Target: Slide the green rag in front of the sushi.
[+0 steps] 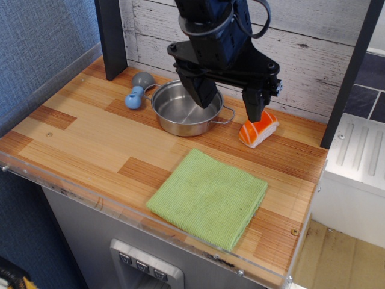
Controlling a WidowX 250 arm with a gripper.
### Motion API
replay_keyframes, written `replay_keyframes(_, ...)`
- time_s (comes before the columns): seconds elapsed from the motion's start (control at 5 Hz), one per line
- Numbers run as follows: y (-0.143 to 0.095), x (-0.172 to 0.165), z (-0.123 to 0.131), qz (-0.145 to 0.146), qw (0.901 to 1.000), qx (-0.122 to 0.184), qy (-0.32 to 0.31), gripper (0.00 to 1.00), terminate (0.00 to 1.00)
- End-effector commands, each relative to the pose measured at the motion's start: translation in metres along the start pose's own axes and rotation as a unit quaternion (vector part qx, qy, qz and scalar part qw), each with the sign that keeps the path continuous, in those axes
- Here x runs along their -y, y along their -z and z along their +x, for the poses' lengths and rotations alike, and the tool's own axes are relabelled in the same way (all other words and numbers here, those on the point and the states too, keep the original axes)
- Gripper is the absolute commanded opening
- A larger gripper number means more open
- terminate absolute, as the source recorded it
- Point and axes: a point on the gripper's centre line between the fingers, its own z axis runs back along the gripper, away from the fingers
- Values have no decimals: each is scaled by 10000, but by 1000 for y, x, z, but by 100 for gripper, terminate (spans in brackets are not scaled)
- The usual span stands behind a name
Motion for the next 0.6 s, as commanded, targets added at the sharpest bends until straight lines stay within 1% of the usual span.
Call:
replay_keyframes(0.0,-19,2,1,-6,9996,264,19,100,0)
replay_keyframes(0.2,-19,2,1,-6,9996,264,19,100,0)
replay_keyframes(0.4,-19,2,1,-6,9996,264,19,100,100)
